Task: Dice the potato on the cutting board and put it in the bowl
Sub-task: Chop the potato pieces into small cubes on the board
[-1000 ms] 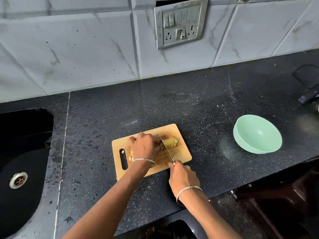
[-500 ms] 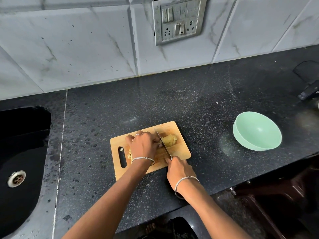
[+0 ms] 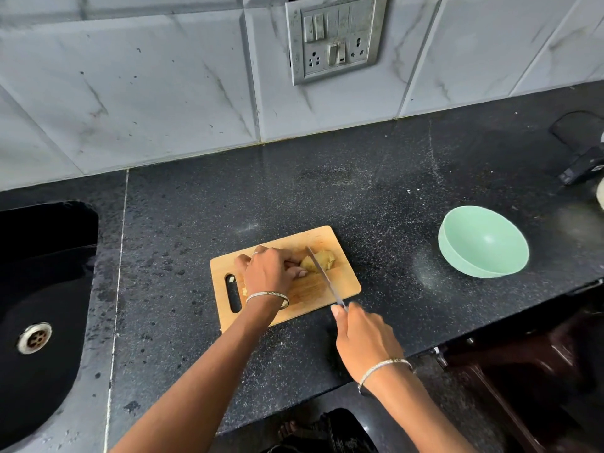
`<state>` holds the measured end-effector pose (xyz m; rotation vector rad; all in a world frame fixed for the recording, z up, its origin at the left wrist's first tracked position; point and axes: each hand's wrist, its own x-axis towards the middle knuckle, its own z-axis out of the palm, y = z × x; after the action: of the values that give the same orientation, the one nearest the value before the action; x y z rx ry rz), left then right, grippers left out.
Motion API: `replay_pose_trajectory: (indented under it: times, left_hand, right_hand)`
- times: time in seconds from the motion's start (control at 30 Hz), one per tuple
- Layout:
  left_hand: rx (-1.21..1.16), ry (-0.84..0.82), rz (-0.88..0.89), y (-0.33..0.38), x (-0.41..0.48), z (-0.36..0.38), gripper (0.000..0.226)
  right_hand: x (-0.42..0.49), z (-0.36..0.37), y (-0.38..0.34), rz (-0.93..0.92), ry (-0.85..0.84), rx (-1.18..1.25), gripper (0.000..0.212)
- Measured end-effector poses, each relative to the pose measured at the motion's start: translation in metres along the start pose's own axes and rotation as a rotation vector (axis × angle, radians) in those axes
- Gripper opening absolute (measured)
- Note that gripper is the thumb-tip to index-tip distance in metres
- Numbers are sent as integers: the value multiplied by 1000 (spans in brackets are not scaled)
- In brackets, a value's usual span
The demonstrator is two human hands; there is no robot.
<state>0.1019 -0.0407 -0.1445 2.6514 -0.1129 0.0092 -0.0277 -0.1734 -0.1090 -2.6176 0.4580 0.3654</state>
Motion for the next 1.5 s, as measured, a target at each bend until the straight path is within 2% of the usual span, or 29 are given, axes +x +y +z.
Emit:
replay_pose_trajectory:
  times: [0.9,1.13,1.37,1.5]
  left_hand:
    - [124,7,-20,5,3,0,0]
    - [124,4,-26,1,4,2,4]
    - [109,-9,-37,-3,5,1,11]
    - [93,13,-37,-8,3,-1,5]
  right_hand:
    - [29,22,-20,87,-87,-3,39]
    - [23,23,-14,77,-107,11,39]
    - [2,19,5,59,-42,-62,43]
    - [1,15,-1,39,-32,-11,43]
